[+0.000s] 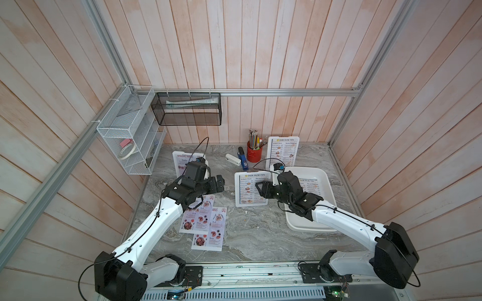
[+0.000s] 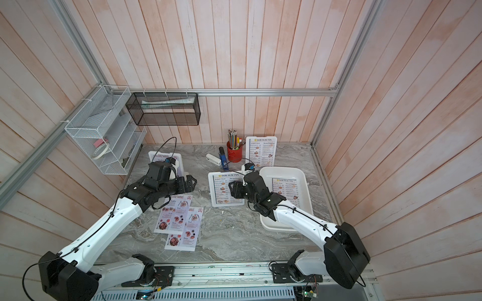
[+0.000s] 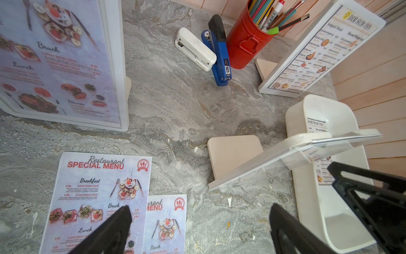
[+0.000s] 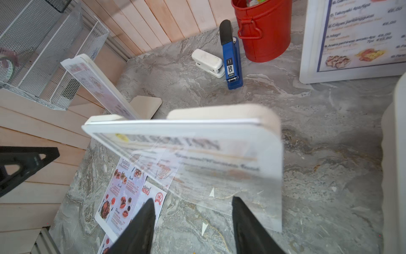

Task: Replace the menus in the menu holders
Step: Adjust the menu holder at the center of the board, then move the menu holder to the center of the board.

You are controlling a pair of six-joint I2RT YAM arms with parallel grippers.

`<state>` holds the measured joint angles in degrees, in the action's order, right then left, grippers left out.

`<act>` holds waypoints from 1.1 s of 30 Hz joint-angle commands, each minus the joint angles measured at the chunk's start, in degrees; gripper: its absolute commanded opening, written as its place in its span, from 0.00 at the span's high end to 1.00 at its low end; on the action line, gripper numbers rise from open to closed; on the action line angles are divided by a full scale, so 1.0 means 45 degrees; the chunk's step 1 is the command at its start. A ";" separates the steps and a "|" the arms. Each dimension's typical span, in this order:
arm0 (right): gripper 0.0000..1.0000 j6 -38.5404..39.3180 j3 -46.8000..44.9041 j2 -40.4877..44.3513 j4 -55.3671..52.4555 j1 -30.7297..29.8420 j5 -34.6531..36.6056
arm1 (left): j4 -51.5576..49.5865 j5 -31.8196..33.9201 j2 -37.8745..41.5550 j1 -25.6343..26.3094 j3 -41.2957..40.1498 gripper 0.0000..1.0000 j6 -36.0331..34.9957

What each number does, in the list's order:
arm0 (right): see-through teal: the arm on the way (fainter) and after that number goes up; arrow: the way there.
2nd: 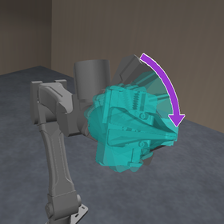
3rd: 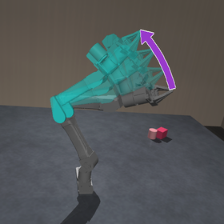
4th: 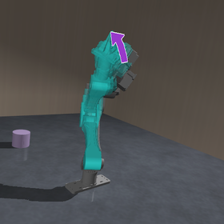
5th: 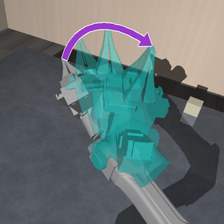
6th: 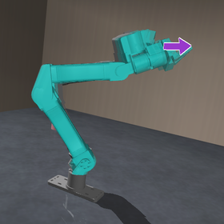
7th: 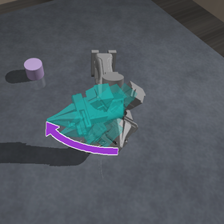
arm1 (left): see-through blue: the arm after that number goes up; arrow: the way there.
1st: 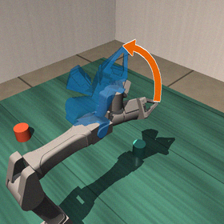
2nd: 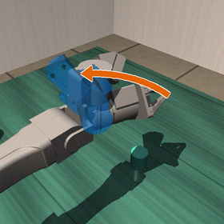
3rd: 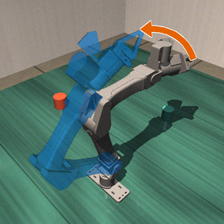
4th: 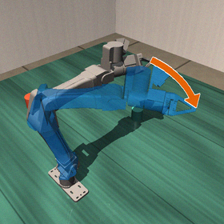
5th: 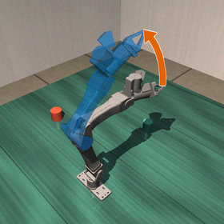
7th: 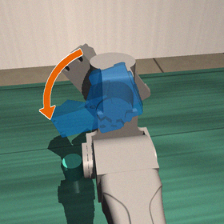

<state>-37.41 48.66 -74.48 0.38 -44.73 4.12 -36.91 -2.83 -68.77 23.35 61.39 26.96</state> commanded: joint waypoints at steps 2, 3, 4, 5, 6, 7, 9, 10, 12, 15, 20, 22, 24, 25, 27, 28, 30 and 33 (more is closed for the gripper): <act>0.38 -0.1706 -0.0365 -0.0198 -0.0078 -0.1968 0.3485 | 0.0066 -0.0251 0.0190 -0.0053 -0.0067 0.00 -0.0249; 0.36 -0.2009 -0.0351 -0.0481 0.0015 -0.2256 0.3909 | 0.0076 -0.0268 0.0204 -0.0052 -0.0070 0.00 -0.0237; 0.36 -0.2355 -0.0267 -0.0875 0.0043 -0.2510 0.4423 | 0.0091 -0.0282 0.0224 -0.0059 -0.0085 0.00 -0.0221; 0.35 -0.2516 -0.0068 -0.1306 0.0065 -0.2660 0.4806 | 0.0114 -0.0289 0.0272 -0.0043 -0.0106 0.00 -0.0210; 0.35 -0.2525 0.0150 -0.1671 0.0026 -0.2717 0.5076 | 0.0067 -0.0308 0.0291 -0.0053 -0.0135 0.00 -0.0192; 0.35 -0.2576 0.0421 -0.2143 -0.0041 -0.2778 0.5325 | 0.0021 -0.0330 0.0335 -0.0056 -0.0149 0.00 -0.0189; 0.35 -0.2481 0.0839 -0.2897 -0.0033 -0.2800 0.5446 | -0.0085 -0.0262 0.0453 -0.0053 -0.0222 0.00 -0.0209; 0.35 -0.2525 0.1091 -0.3265 -0.0144 -0.2795 0.5531 | -0.0156 -0.0192 0.0526 -0.0053 -0.0249 0.00 -0.0199; 0.35 -0.2694 0.1343 -0.3788 -0.0284 -0.2794 0.5656 | -0.0286 -0.0071 0.0643 -0.0053 -0.0298 0.00 -0.0204; 0.35 -0.2704 0.1324 -0.4287 0.0272 -0.2793 0.5810 | -0.0348 -0.0020 0.0756 -0.0063 -0.0359 0.00 -0.0185; 0.35 -0.2396 0.1524 -0.5047 0.0915 -0.2286 0.5724 | -0.0420 0.0136 0.0617 -0.0053 -0.0207 0.00 -0.0237; 0.36 -0.2224 0.1589 -0.5291 0.1238 -0.2004 0.5544 | -0.0420 0.0170 0.0524 -0.0053 -0.0125 0.00 -0.0263; 0.36 -0.2123 0.1692 -0.5616 0.1507 -0.1756 0.5427 | -0.0388 0.0180 0.0383 -0.0053 -0.0044 0.00 -0.0267; 0.36 -0.2028 0.1777 -0.5808 0.1620 -0.1641 0.5431 | -0.0374 0.0161 0.0313 -0.0053 -0.0009 0.00 -0.0260; 0.36 -0.1887 0.1914 -0.6157 0.1824 -0.1401 0.5302 | -0.0353 0.0121 0.0191 -0.0056 0.0047 0.00 -0.0251; 0.37 -0.1819 0.1997 -0.6313 0.1980 -0.1283 0.5144 | -0.0353 0.0115 0.0121 -0.0053 0.0086 0.00 -0.0284; 0.37 -0.1689 0.2274 -0.6660 0.2137 -0.1130 0.4969 | -0.0340 0.0142 0.0054 -0.0053 0.0099 0.00 -0.0322; 0.37 -0.1349 0.2944 -0.7396 0.1986 -0.0957 0.4875 | -0.0346 0.0175 -0.0067 -0.0053 0.0122 0.00 -0.0316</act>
<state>-45.56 59.20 -105.49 8.05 -49.69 26.96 -38.20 -2.70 -68.62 23.35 60.73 26.55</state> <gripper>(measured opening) 0.634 0.998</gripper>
